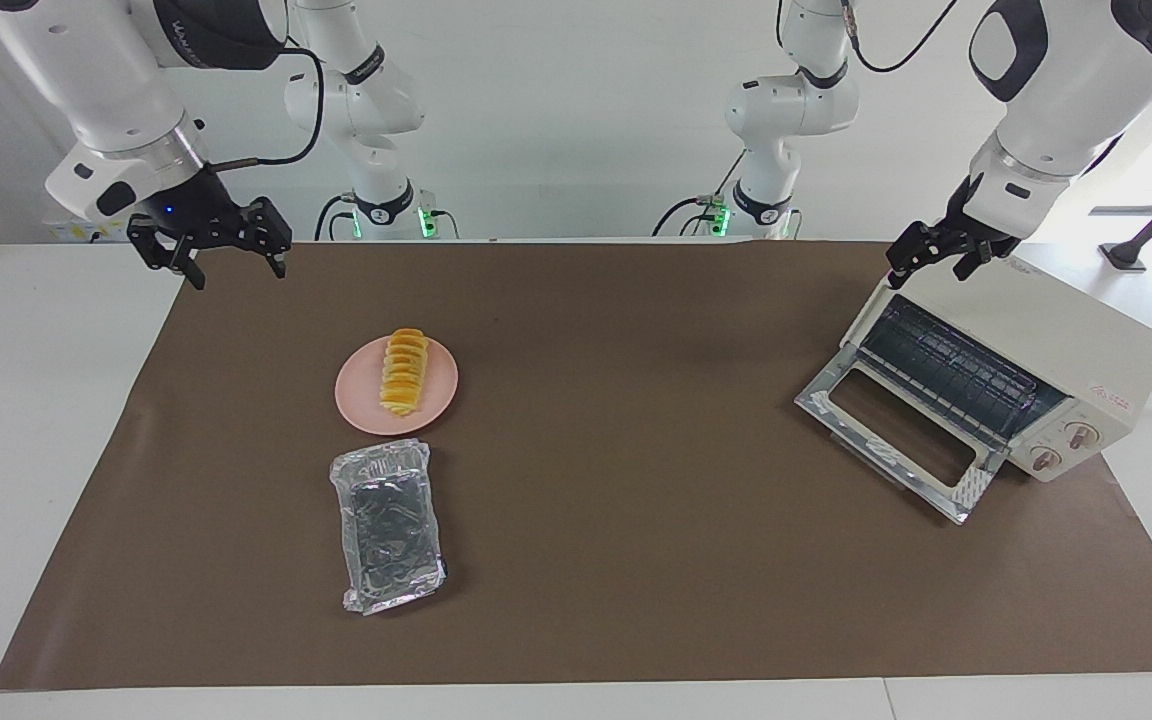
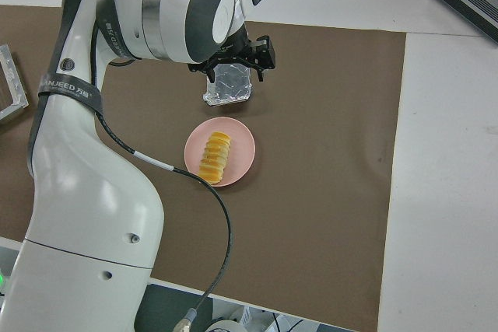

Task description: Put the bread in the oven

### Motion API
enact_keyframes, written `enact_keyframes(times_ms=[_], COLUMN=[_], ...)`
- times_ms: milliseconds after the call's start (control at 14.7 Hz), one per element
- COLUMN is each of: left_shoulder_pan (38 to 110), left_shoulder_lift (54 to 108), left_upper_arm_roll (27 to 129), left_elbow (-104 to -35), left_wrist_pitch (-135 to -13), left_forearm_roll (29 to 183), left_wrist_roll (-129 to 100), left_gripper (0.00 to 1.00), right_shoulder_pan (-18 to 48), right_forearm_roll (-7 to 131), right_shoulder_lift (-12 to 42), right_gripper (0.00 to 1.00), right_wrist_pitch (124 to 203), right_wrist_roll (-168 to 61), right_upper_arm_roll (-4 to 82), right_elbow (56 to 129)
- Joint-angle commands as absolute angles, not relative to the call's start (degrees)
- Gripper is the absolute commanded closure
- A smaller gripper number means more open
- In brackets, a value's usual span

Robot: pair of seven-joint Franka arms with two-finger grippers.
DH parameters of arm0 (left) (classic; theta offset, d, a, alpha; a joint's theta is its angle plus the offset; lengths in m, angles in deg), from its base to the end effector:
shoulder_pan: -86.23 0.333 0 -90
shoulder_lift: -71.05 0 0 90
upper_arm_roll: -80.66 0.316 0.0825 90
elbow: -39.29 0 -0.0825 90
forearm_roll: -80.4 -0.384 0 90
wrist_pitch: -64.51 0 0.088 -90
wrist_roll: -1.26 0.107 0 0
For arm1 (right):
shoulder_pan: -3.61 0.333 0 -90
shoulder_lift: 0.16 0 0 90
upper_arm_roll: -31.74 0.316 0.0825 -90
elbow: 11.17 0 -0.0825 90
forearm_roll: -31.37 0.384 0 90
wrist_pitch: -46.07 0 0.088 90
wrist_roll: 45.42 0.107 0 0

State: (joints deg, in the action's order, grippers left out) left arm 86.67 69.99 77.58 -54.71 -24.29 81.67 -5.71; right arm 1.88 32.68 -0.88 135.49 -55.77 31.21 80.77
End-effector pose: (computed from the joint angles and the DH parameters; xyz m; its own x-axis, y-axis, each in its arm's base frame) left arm 0.5437 -0.0277 0.6001 0.9944 0.0752 -0.0742 0.0763 -0.9970 0.0122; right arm 0.5485 -0.0192 0.6146 0.9897 0.1409 -0.0268 0.1402 -0.9897 -0.0282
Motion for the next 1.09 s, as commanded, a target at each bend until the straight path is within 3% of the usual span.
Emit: enact_keyframes(times_ms=[0,682,1023], left_shoulder_pan=[86.7,86.7,86.7], left_shoulder_lift=[69.8,69.8,69.8], left_upper_arm_roll=[77.9,77.9,77.9], left_elbow=[-54.2,-54.2,-54.2], left_wrist_pitch=[-23.8,-23.8,-23.8], left_forearm_roll=[82.5,82.5,82.5], left_wrist_roll=[-5.5,-5.5,-5.5], left_gripper=[0.0,0.0,0.0], right_shoulder_pan=[1.3,2.3,9.5], right_forearm_roll=[32.2,32.2,32.2], right_shoulder_lift=[-0.4,-2.7,-10.0], right_gripper=[0.0,0.0,0.0], right_wrist_pitch=[134.9,135.9,148.0], right_wrist_roll=[-56.1,-56.1,-48.7], right_upper_arm_roll=[31.6,31.6,31.6], right_elbow=[80.1,84.8,101.3])
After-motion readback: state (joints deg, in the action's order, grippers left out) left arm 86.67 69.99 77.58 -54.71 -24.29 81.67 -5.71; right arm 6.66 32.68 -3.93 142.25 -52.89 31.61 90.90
